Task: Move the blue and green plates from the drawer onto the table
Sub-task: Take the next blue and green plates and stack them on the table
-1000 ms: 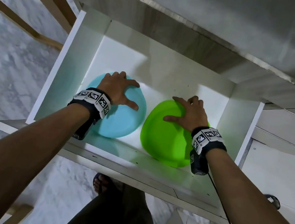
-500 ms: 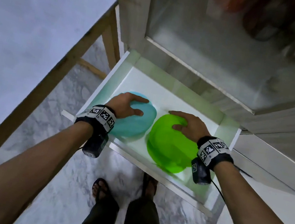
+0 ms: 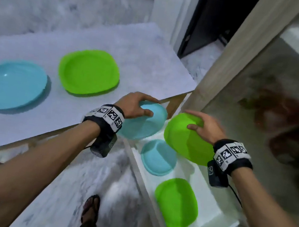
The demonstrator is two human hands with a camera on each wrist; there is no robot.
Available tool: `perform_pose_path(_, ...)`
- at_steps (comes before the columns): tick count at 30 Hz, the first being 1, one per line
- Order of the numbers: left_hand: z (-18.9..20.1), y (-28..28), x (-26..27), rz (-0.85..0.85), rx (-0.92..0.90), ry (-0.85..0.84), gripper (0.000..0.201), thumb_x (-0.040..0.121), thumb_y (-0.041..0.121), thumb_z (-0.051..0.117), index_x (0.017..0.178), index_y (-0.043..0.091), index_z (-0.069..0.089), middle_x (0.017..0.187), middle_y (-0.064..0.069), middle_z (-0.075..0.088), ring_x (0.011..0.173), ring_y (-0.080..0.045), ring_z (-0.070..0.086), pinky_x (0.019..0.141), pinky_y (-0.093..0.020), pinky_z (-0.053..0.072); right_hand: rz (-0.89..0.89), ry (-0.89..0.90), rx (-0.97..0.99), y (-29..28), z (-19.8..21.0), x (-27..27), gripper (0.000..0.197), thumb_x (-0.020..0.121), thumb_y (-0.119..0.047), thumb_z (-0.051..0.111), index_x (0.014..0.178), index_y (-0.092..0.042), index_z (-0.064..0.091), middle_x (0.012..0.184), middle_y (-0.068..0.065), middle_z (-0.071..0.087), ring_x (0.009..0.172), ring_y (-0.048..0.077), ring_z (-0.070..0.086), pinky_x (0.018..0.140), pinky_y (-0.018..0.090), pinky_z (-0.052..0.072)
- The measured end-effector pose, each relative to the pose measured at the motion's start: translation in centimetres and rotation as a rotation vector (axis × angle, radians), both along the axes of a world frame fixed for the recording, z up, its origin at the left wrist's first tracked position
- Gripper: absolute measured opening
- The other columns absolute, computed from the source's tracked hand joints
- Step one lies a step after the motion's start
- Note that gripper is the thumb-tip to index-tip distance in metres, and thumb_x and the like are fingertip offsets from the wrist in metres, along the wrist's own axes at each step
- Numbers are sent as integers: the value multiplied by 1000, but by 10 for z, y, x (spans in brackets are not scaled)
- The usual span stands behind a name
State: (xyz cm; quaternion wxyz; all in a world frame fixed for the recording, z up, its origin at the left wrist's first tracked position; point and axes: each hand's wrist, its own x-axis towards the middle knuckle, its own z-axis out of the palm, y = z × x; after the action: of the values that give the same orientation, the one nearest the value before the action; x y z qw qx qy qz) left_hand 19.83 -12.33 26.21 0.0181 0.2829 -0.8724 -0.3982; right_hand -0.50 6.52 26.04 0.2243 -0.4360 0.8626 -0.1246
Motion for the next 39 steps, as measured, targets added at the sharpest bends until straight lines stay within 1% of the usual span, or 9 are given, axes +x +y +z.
perform_pose_path(6,72,-32,110,304,-66,77,46,78,16,71,122,20,61,128,-8,62,118,-23,55,93,-25,39,334,132,-116,-96,81,64,57,82,-25,67,131,-43,44,134,4,58,122,28,53,102,41,43)
perform_pose_path(9,98,-44,165,429,-81,116,47,76,17,70,122,20,61,127,-7,63,115,-23,57,90,-22,39,472,189,-174,-139,106,106,58,81,-20,64,132,-38,43,131,6,58,120,29,54,98,42,44)
perform_pose_path(13,120,-58,221,561,-100,204,46,77,11,66,122,20,61,125,-5,63,113,-20,58,89,-20,39,592,273,-240,-185,120,157,58,82,-17,61,134,-37,41,123,8,60,116,32,54,94,45,43)
perform_pose_path(16,128,-71,251,664,-144,263,50,70,24,62,120,26,62,120,-3,66,107,-20,59,90,-25,44,646,345,-321,-213,120,189,58,83,-14,59,134,-35,41,113,9,60,110,35,55,87,47,40)
perform_pose_path(18,127,-82,265,690,-212,253,48,72,21,64,120,27,62,119,-4,67,106,-21,59,91,-25,42,672,413,-372,-230,117,206,57,83,-12,58,134,-34,42,107,9,60,103,36,55,82,46,40)
perform_pose_path(21,115,-98,278,708,-317,244,45,77,10,66,120,23,62,111,-8,67,104,-26,59,91,-28,41,686,465,-420,-253,106,224,57,84,-10,57,134,-34,42,102,9,59,96,36,55,78,44,39)
perform_pose_path(25,77,-117,287,682,-406,141,45,82,7,59,124,23,59,98,-13,63,96,-33,56,85,-38,42,703,501,-431,-275,71,240,62,83,-3,56,135,-33,43,100,9,58,93,35,53,75,42,39)
perform_pose_path(32,-2,-147,292,592,-533,34,46,88,3,50,129,21,54,91,-13,62,82,-35,50,73,-46,44,661,561,-408,-303,-10,239,84,62,12,53,134,-32,48,97,13,56,87,34,51,72,40,34)
perform_pose_path(39,-62,-145,298,558,-551,28,47,84,-3,49,126,17,58,88,-16,61,76,-34,49,69,-44,44,670,418,-288,-291,-68,230,71,72,10,48,133,-26,50,107,17,56,97,36,49,75,42,37)
